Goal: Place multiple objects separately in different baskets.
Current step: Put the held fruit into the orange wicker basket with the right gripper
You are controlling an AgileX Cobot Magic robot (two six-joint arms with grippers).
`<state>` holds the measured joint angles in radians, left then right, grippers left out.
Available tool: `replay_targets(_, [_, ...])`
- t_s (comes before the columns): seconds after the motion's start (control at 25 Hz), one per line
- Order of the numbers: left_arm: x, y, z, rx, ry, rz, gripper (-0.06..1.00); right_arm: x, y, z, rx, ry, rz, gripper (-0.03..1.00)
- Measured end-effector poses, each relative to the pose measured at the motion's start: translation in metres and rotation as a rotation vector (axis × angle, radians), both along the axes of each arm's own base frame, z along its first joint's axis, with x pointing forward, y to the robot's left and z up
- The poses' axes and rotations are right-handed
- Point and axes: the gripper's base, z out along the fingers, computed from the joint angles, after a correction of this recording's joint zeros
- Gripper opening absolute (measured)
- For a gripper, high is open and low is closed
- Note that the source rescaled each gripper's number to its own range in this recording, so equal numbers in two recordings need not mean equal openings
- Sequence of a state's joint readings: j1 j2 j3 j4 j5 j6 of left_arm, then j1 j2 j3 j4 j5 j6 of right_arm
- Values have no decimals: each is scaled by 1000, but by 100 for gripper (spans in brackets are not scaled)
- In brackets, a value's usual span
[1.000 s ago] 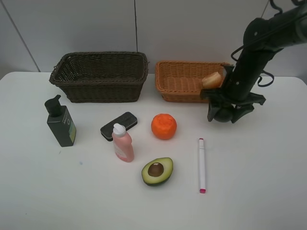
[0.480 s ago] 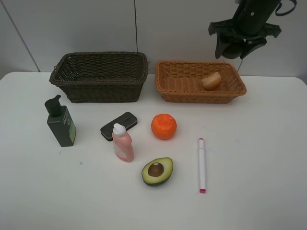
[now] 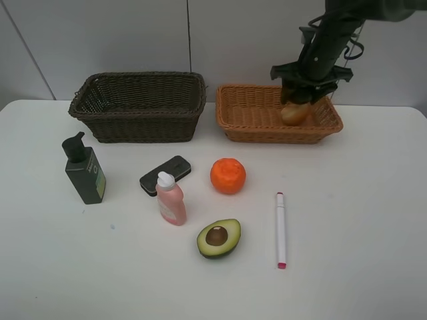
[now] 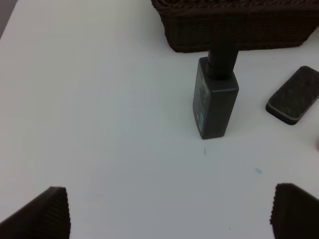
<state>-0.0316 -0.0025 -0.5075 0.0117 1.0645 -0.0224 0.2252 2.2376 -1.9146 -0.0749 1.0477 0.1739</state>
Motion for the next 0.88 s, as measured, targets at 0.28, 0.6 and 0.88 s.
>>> replay_targets(0.28, [0, 0, 0, 0, 0, 0, 100, 1, 2, -15, 6, 47, -5, 74])
replay_targets(0.6, [0, 0, 0, 0, 0, 0, 100, 0, -3, -15, 5, 69, -16, 74])
replay_targets(0.88, [0, 0, 0, 0, 0, 0, 100, -2, -3, -5, 3, 48, 0, 83])
